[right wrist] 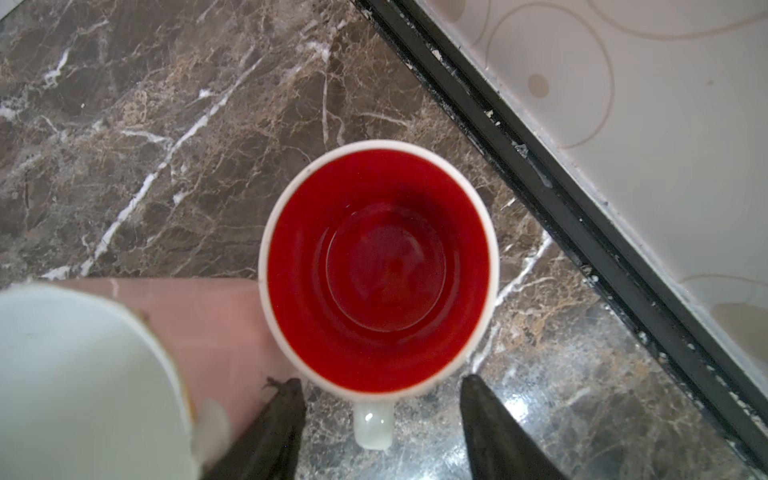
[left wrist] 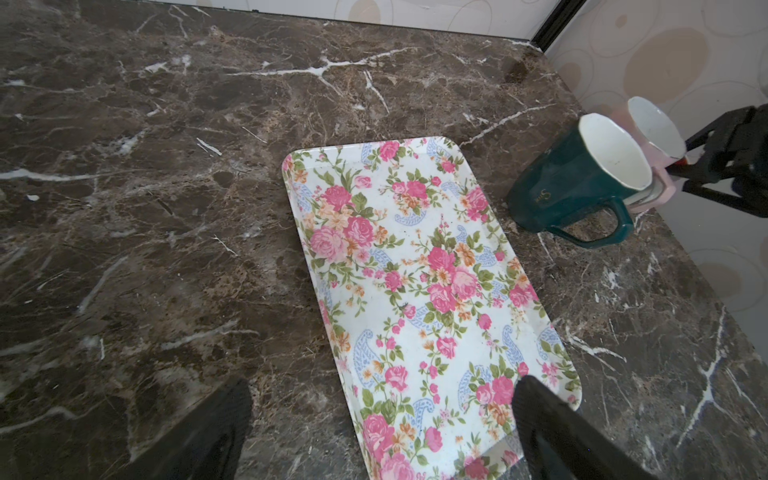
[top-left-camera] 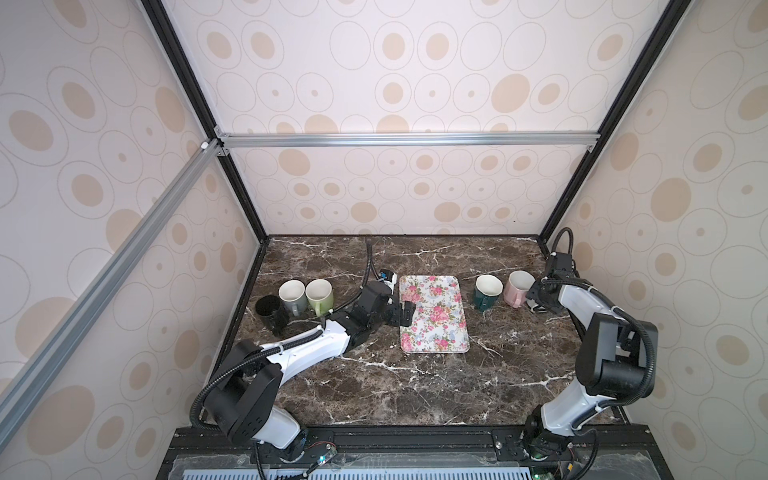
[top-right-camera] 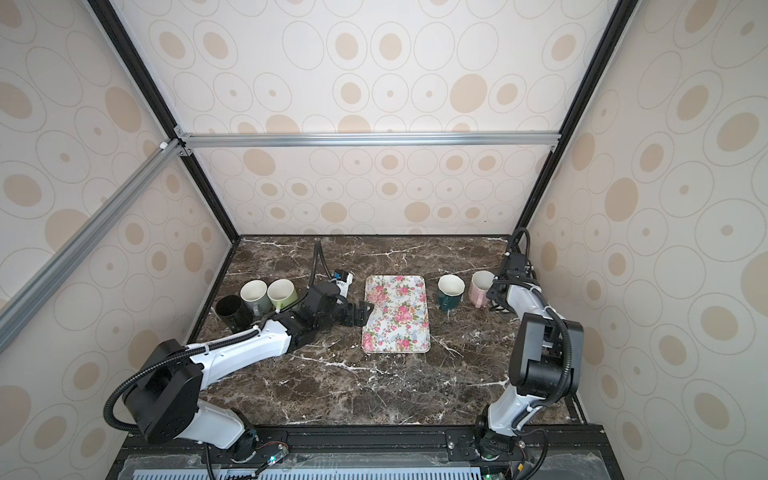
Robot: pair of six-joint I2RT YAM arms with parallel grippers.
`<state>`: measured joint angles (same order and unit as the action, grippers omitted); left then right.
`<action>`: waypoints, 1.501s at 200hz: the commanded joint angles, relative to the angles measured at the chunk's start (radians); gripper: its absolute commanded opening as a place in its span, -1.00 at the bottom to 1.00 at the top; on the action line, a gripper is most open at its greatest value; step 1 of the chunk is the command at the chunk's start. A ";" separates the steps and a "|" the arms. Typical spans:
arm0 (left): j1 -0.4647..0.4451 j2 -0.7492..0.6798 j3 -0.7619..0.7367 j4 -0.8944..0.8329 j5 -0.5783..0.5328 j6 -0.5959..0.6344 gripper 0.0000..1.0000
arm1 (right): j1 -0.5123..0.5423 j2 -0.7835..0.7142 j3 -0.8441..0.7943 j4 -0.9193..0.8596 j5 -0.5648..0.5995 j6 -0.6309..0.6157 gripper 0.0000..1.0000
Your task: Turn the mug right side up
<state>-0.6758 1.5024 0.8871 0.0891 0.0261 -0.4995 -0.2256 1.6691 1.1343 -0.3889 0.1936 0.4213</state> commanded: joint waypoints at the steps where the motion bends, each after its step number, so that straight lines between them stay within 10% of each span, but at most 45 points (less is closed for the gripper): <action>1: 0.020 0.005 0.033 0.010 0.005 0.020 0.97 | -0.003 -0.046 0.024 -0.028 -0.008 -0.001 0.35; 83: 0.138 -0.106 -0.061 0.094 -0.053 0.034 0.97 | 0.055 -0.379 -0.068 -0.007 -0.132 0.023 0.56; 125: 0.161 -0.294 -0.261 0.251 -0.459 0.196 0.97 | 0.185 -0.515 -0.202 0.147 -0.167 -0.007 0.94; 216: 0.259 -0.443 -0.676 0.742 -0.728 0.510 0.97 | 0.305 -0.535 -0.637 0.701 0.173 -0.287 0.98; 300: 0.430 -0.138 -0.625 0.900 -0.485 0.532 0.97 | 0.303 -0.256 -0.661 0.962 0.300 -0.284 1.00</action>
<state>-0.3008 1.3128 0.1925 0.9264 -0.5587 -0.0082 0.0776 1.3716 0.4442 0.4545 0.4530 0.1646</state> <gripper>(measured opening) 0.985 0.997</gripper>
